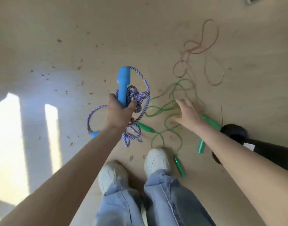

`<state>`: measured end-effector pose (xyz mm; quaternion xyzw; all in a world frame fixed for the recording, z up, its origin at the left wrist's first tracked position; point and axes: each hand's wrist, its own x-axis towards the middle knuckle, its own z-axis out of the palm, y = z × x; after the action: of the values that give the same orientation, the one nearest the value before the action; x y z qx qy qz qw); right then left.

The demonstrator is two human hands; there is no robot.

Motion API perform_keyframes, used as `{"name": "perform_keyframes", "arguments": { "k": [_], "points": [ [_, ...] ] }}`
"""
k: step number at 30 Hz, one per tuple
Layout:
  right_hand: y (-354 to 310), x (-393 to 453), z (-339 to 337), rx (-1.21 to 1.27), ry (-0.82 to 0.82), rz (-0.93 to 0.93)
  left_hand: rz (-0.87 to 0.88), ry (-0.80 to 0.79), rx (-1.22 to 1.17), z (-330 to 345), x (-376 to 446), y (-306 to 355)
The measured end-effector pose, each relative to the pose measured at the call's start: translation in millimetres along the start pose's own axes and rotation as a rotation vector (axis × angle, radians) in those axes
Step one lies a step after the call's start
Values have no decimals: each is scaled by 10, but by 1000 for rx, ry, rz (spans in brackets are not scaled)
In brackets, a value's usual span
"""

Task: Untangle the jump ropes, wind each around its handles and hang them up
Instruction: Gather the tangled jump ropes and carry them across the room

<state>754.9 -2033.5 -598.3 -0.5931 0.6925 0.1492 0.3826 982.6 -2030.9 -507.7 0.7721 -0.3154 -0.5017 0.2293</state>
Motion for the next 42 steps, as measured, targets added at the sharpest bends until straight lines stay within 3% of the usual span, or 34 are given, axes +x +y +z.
{"name": "perform_keyframes", "arguments": {
  "k": [4, 6, 8, 11, 15, 17, 19, 21, 25, 27, 30, 33, 35, 37, 39, 42],
  "points": [
    [87, 598, 493, -195, 138, 91, -56, -27, -86, 359, 303, -559],
    [-60, 478, 681, -272, 95, 112, -123, -72, -172, 370, 271, -647],
    [-276, 116, 683, -205, 19, 97, -113, -103, -108, 227, 149, -597],
    [-719, -729, 200, 116, -6, -57, -21, -261, 45, -234, -98, -213],
    [-1436, -2058, -1105, 667, -191, -278, 316, -680, 491, -933, -635, 575],
    [-1743, -2564, -1724, 922, -308, -351, 354, -920, 530, -1148, -1020, 988],
    [-1997, -2875, -2193, 1045, -338, -421, 356, -1034, 481, -1237, -1419, 1411],
    [-2148, -3109, -2582, 1110, -295, -396, 318, -1040, 450, -1315, -1770, 1766],
    [-2270, -3413, -3342, 1172, 52, -254, 340, -873, 337, -1929, -2025, 2462],
    [-2367, -3622, -3623, 996, 162, -237, 263, -653, 189, -2433, -2117, 2841],
    [-2689, -3993, -4011, 673, 203, -328, 356, -444, 23, -3126, -2328, 3450],
    [-3183, -4393, -4578, 269, 123, -528, 605, -447, 231, -3469, -2599, 4033],
    [-3557, -4696, -4982, 154, 71, -662, 727, -457, 449, -3456, -2770, 4256],
    [-3910, -4890, -5307, 278, 55, -799, 778, -531, 539, -3320, -2986, 4484],
    [-4118, -4961, -5536, 592, -3, -862, 795, -691, 482, -3167, -3092, 4668],
    [-4116, -4744, -5763, 957, 97, -756, 556, -774, 244, -3186, -2935, 4902]
  ]
}}
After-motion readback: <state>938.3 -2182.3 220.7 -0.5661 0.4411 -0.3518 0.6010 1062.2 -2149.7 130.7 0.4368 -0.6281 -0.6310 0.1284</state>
